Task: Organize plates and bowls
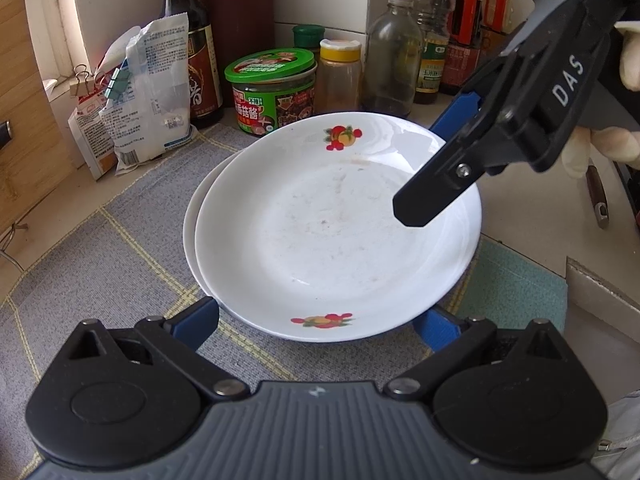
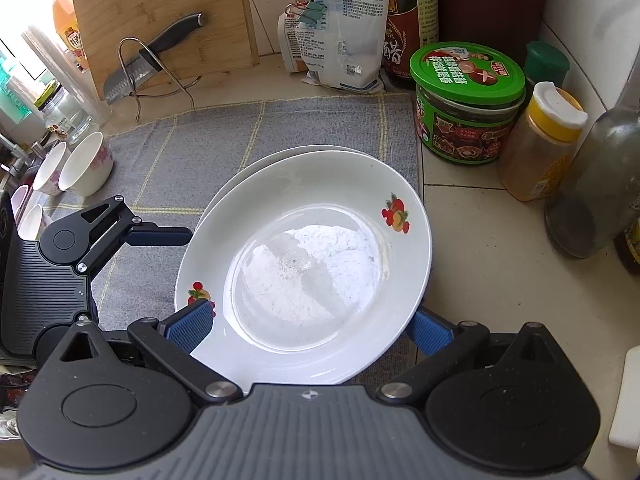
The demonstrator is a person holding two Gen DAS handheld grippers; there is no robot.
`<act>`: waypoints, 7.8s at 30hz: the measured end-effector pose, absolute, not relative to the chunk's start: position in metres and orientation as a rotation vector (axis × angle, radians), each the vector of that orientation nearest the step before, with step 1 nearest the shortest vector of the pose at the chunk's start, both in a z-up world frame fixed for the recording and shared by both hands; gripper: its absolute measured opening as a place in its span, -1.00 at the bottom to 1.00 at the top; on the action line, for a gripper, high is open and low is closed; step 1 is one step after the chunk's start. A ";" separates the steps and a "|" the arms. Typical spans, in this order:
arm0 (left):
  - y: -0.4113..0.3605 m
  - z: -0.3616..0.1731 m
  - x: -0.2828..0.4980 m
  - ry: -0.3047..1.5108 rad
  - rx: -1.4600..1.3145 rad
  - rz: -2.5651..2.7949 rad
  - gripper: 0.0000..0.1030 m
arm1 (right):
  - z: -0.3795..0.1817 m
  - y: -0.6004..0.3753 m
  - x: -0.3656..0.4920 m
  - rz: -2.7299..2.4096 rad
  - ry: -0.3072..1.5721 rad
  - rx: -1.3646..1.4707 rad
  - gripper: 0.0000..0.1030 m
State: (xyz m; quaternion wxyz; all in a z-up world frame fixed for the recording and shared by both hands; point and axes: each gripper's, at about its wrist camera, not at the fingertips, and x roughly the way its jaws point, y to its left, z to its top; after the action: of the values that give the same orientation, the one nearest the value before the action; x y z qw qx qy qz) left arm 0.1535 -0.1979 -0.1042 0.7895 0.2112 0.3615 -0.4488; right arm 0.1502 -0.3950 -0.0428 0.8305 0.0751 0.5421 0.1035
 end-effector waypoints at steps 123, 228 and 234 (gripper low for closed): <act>0.161 -0.082 0.181 0.881 0.158 -0.638 0.23 | -0.068 0.023 0.131 0.584 0.773 -0.336 0.60; 0.109 -0.096 0.207 0.605 0.189 -0.442 0.90 | -0.029 -0.061 0.196 0.440 0.796 -0.252 1.00; 0.103 -0.105 0.216 0.607 0.206 -0.432 0.89 | -0.031 -0.062 0.222 0.479 0.821 -0.232 1.00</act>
State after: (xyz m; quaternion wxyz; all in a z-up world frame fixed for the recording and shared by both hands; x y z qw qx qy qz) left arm 0.2157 0.1028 -0.1047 0.9262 0.1005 0.2958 -0.2109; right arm 0.2216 -0.0617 -0.0305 0.8828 -0.1114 0.3941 0.2301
